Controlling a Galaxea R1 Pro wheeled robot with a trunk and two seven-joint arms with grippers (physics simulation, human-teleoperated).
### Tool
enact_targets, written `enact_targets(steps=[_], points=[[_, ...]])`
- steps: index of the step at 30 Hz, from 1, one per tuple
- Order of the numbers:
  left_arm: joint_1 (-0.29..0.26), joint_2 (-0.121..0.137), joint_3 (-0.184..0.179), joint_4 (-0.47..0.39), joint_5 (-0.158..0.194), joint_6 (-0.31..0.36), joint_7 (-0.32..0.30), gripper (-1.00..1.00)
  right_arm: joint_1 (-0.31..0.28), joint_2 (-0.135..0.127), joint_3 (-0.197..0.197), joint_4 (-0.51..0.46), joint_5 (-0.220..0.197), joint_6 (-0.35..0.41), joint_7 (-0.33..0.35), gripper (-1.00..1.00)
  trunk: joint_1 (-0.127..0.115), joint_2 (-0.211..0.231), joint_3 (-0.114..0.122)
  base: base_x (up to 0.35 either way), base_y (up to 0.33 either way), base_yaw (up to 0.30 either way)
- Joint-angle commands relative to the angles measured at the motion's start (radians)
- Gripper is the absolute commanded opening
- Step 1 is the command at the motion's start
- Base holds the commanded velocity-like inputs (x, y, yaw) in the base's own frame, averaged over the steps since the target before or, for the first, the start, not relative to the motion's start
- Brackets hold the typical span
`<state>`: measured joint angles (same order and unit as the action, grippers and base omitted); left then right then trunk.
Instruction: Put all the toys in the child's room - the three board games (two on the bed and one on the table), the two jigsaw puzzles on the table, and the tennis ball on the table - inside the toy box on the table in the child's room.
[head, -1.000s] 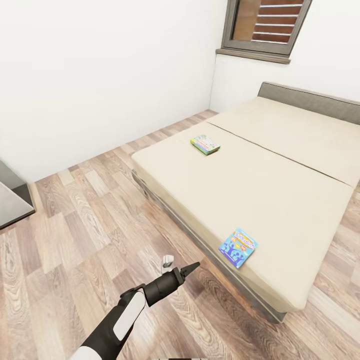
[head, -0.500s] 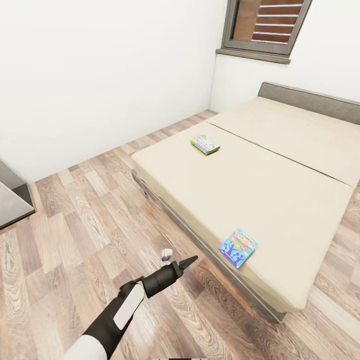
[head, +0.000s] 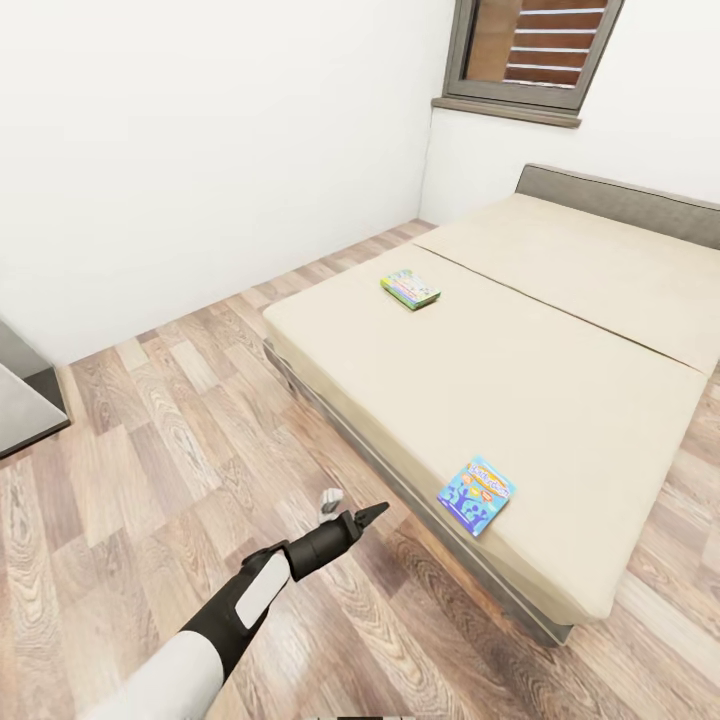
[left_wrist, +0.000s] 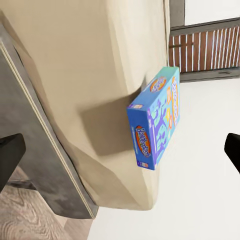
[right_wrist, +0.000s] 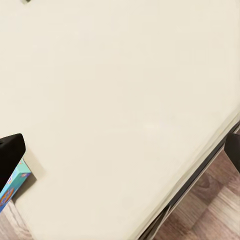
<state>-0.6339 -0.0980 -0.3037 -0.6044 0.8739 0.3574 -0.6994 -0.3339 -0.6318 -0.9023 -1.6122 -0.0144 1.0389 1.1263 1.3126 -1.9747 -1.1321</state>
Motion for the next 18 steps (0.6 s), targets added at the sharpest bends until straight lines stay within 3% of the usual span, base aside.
enact_targets(steps=[1,18], points=[[-0.001,0.0,-0.002,0.001,0.011,0.009,0.0,1.0,-0.001,0.0,-0.001,0.0,-0.001,0.008,0.003,1.0,0.0,0.0,-0.001,0.0,0.0,0.0],[-0.021,0.006,0.002,0.051,0.014,-0.008,-0.006,1.0,-0.001,0.0,-0.001,0.0,-0.002,0.008,0.004,1.0,0.0,0.0,-0.001,0.0,0.0,-0.001]])
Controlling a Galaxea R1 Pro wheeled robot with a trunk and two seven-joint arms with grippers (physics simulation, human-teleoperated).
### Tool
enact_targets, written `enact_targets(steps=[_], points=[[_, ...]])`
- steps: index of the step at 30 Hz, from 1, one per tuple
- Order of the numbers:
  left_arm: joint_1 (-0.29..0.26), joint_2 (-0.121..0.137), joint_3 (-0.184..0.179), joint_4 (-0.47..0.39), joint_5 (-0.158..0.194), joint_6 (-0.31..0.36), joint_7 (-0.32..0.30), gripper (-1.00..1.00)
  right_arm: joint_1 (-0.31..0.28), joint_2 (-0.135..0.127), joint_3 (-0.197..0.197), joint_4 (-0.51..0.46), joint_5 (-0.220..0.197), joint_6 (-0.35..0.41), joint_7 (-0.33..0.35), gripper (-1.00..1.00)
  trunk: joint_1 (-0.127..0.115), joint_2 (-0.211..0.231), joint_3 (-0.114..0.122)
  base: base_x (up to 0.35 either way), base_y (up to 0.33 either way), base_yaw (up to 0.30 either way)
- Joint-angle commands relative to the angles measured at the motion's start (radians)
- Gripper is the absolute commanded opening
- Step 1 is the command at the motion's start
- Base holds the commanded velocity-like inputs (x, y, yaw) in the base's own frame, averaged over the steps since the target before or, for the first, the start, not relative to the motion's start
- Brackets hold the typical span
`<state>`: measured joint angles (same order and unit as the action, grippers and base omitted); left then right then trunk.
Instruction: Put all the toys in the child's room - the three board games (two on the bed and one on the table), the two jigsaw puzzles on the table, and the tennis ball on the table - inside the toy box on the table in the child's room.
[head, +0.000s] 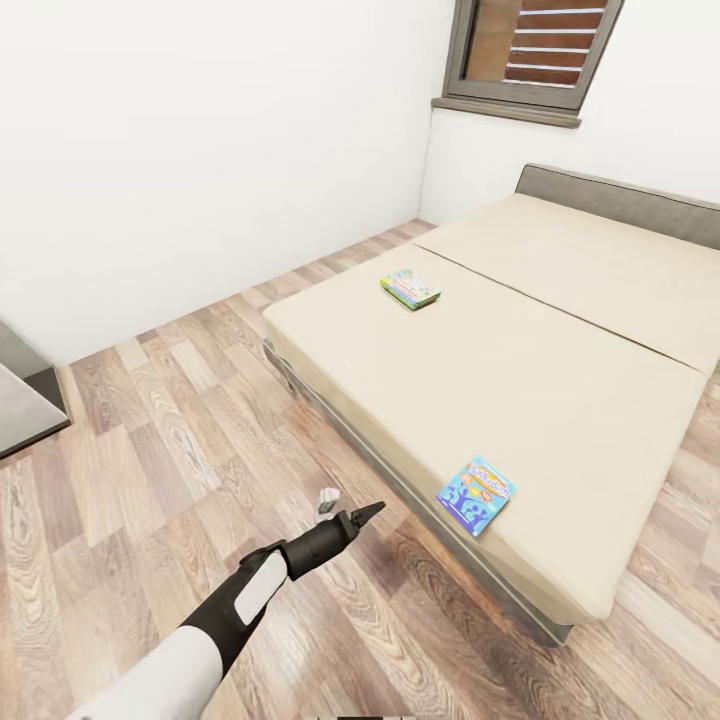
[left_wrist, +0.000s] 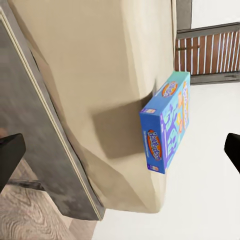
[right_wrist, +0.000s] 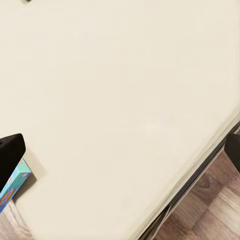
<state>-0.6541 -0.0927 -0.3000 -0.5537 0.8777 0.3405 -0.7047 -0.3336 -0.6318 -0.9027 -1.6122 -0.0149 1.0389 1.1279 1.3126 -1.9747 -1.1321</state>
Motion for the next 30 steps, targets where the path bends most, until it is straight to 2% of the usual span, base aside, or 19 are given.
enact_targets(steps=[1,8,22,30], points=[[-0.001,0.0,-0.002,0.0,0.011,0.009,0.0,1.0,-0.001,0.0,-0.001,0.0,-0.001,0.008,0.003,1.0,0.0,0.0,-0.001,0.0,0.0,-0.019],[-0.002,0.001,-0.001,0.004,0.01,0.008,-0.001,1.0,-0.001,0.0,-0.001,0.0,-0.001,0.008,0.004,1.0,0.0,0.0,-0.001,0.0,0.0,-0.129],[-0.005,-0.002,-0.001,0.006,0.011,0.008,-0.001,1.0,-0.001,-0.002,-0.002,0.0,-0.001,0.008,0.004,1.0,0.0,0.0,-0.001,0.0,0.0,-0.234],[-0.005,-0.004,-0.003,0.005,0.01,0.008,-0.001,1.0,-0.001,-0.002,-0.003,0.0,0.0,0.008,0.004,1.0,0.0,0.0,-0.001,0.0,0.0,-0.112]])
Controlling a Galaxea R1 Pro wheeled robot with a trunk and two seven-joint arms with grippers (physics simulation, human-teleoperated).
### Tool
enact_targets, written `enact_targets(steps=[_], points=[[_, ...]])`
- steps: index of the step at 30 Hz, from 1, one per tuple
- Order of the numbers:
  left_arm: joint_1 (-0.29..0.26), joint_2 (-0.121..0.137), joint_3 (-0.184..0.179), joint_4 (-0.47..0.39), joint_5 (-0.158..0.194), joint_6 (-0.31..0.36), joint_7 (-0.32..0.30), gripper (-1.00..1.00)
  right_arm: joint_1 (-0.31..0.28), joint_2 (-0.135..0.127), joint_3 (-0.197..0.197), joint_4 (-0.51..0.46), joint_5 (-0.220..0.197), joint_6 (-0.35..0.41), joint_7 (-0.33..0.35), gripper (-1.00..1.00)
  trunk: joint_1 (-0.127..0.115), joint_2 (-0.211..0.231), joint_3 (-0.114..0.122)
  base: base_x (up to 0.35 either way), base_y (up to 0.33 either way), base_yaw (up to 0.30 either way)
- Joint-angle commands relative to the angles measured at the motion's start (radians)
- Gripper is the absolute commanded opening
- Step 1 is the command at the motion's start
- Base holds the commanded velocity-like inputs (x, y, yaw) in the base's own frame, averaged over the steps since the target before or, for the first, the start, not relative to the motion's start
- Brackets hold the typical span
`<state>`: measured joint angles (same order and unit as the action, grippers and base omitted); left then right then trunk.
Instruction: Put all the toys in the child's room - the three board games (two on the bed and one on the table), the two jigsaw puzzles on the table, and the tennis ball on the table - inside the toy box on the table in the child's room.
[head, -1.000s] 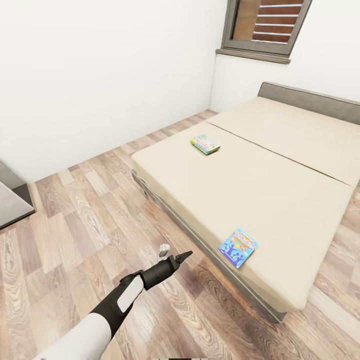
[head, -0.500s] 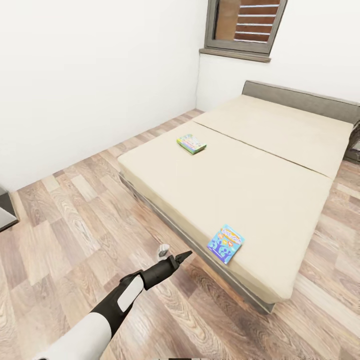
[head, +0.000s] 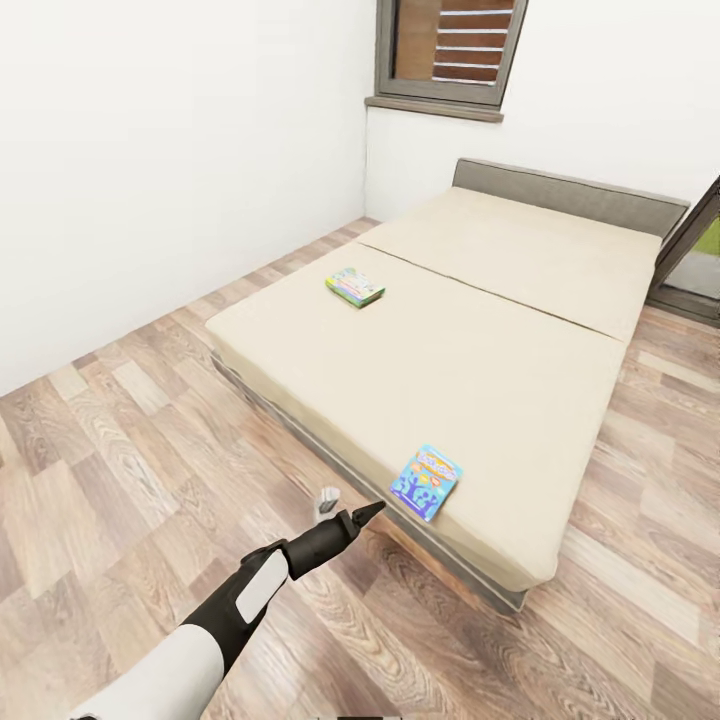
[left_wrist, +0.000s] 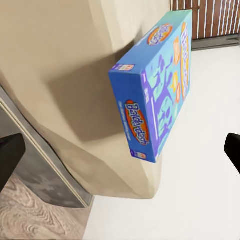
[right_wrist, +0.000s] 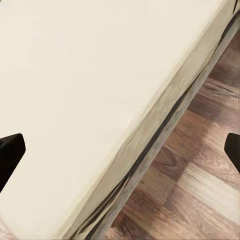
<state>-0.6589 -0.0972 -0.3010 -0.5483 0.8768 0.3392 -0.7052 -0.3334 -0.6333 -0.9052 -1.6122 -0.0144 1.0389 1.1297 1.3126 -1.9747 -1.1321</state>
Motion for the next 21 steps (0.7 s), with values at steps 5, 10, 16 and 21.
enact_targets(steps=[5,10,16,21], points=[[-0.001,-0.001,-0.004,-0.001,0.01,0.009,0.0,1.0,-0.001,0.0,-0.001,0.0,-0.001,0.008,0.003,1.0,0.0,0.0,-0.001,0.0,0.0,-0.043],[-0.002,-0.002,-0.005,-0.001,0.009,0.009,0.0,1.0,-0.001,0.0,-0.001,0.0,-0.001,0.008,0.003,1.0,0.0,0.0,-0.001,0.0,0.0,-0.021],[-0.004,-0.002,-0.005,-0.001,0.009,0.009,0.0,1.0,-0.001,0.0,-0.001,0.0,-0.001,0.008,0.004,1.0,0.0,0.0,-0.001,0.0,0.0,-0.01],[-0.007,-0.001,-0.006,-0.001,0.01,0.01,0.0,1.0,-0.001,0.0,-0.001,0.0,-0.001,0.008,0.004,1.0,0.0,0.0,-0.001,0.0,0.0,-0.004]])
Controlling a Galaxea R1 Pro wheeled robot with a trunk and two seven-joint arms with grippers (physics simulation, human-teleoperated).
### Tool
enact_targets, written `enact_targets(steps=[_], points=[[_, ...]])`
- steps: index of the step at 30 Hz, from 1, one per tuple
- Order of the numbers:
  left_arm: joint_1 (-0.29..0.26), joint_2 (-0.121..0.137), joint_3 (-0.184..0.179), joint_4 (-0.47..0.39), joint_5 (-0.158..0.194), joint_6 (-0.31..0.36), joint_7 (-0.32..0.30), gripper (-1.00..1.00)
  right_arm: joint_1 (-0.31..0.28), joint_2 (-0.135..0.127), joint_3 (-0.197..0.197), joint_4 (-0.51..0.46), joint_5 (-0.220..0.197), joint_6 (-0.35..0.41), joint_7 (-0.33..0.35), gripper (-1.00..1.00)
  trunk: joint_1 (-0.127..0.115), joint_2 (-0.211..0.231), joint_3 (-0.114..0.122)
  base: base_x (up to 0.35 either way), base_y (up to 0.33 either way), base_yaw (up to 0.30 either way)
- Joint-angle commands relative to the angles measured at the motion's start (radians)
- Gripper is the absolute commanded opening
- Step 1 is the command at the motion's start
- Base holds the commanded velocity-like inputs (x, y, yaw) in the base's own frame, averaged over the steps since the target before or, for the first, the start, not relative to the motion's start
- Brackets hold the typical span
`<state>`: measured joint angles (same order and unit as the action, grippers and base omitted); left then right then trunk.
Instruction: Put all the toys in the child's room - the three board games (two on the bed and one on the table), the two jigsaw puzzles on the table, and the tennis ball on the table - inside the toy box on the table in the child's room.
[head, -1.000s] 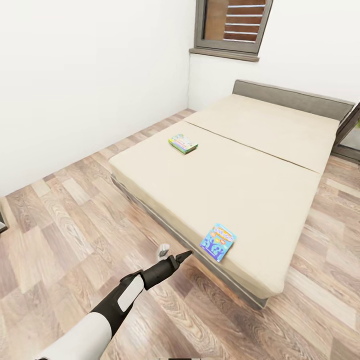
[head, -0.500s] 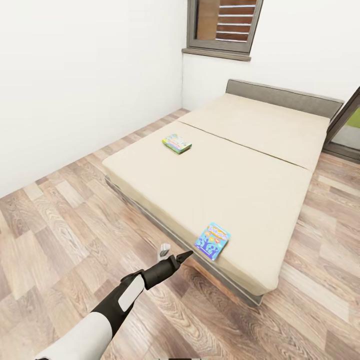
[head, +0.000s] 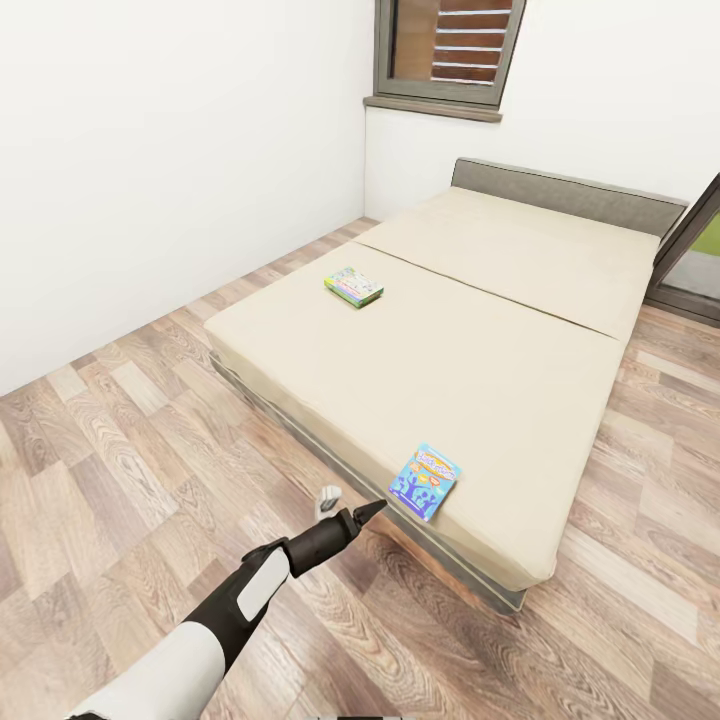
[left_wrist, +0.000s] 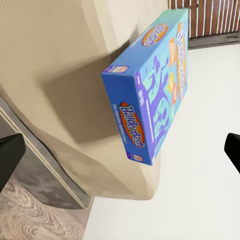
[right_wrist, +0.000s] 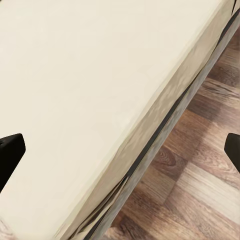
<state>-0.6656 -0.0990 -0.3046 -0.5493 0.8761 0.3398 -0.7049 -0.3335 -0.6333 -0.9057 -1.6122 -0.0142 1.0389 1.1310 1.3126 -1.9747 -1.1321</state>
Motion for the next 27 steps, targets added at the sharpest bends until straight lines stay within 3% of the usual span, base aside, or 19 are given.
enact_targets(steps=[1,27], points=[[-0.001,0.0,-0.002,0.0,0.01,0.009,0.0,1.0,-0.001,0.0,-0.001,0.0,-0.001,0.008,0.003,1.0,0.0,0.0,-0.001,0.0,0.0,-0.003],[-0.102,0.0,0.004,0.073,0.013,0.013,0.007,1.0,0.0,0.0,-0.001,0.0,-0.001,0.008,0.006,1.0,0.0,0.0,-0.001,0.0,0.0,0.0]])
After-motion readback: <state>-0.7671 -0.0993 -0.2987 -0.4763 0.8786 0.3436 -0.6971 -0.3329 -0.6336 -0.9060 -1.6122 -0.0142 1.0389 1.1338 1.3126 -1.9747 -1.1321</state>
